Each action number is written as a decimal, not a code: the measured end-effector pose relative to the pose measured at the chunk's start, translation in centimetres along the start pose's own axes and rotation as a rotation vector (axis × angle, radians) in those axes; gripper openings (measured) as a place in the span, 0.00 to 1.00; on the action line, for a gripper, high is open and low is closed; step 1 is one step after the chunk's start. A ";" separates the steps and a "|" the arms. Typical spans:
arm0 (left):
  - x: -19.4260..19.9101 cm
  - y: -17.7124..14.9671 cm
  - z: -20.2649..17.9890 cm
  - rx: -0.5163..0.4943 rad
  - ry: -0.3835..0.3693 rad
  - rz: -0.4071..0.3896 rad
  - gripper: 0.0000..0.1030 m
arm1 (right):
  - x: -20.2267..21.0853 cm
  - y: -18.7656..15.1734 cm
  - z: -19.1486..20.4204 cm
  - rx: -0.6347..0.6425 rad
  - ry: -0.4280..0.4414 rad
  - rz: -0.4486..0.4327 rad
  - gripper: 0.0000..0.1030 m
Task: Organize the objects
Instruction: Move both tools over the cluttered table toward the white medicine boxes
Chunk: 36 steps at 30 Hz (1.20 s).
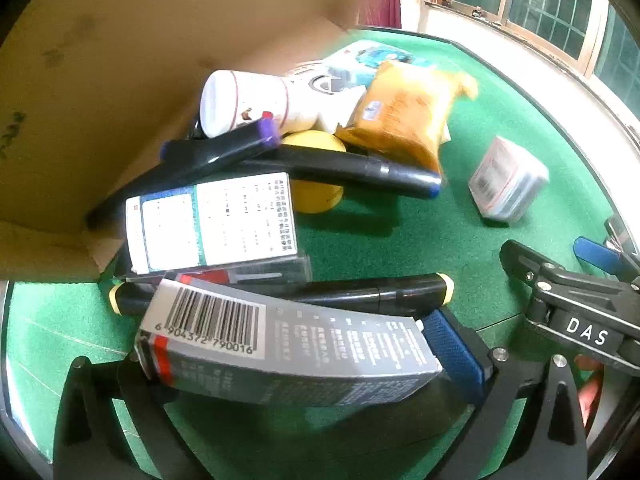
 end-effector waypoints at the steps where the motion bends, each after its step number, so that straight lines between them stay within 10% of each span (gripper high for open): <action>1: 0.0 0.0 0.0 0.001 0.000 -0.001 1.00 | 0.0 0.0 0.0 0.000 0.000 0.000 1.00; 36: 0.2 -0.2 0.3 0.001 0.000 0.000 1.00 | -0.1 0.3 0.1 0.001 -0.002 0.001 1.00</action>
Point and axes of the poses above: each gripper's, at about its wrist camera, not at the fingertips, and x roughly against the way its jaws point, z to its left, y to its top, the point moved 5 cm from there along -x, roughly the way its jaws point, and after that the axes turned 4 degrees about -x, right-handed, at the moved point
